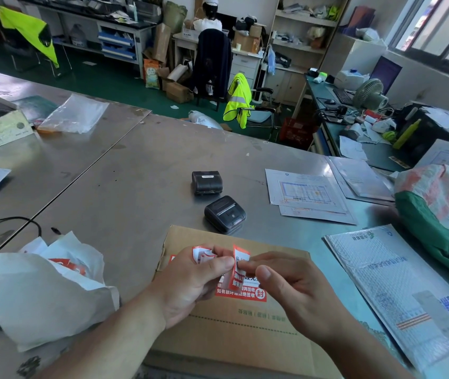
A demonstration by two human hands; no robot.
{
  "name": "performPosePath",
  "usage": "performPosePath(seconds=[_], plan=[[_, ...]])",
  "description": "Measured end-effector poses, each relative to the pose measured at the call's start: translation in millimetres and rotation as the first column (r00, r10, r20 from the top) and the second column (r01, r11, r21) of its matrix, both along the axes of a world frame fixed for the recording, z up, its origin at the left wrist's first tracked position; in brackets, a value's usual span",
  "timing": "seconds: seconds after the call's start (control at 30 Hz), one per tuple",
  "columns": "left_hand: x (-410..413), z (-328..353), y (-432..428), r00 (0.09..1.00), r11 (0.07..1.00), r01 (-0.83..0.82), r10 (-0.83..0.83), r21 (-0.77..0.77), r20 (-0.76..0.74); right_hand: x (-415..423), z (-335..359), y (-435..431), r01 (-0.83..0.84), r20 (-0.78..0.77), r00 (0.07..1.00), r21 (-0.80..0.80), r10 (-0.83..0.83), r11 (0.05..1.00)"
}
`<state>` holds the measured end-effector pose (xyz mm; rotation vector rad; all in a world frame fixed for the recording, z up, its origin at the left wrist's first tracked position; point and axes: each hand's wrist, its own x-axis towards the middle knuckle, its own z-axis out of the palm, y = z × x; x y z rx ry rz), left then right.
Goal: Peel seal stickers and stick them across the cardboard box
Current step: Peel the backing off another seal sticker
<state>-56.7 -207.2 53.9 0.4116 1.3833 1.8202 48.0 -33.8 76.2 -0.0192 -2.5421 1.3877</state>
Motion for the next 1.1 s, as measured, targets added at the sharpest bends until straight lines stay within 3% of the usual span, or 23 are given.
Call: performPosePath(seconds=[0.5,0.87,1.1], plan=[[7,-5,13,0.992,0.991,-0.125,0.124,0.047,0.014,0,-3,2,0.072,0.155,0.985,0.042,-0.078,0.996],[7,-4,24,0.977,0.99,-0.128,0.116,-0.055,-0.178,-2,-3,1,0.07,0.092,0.993,0.018,-0.071,0.997],[4,-4,21,0.971,0.985,-0.158,0.142,-0.073,-0.193,-5,-3,-2,0.059,0.058,0.997,0.012,-0.06,0.998]])
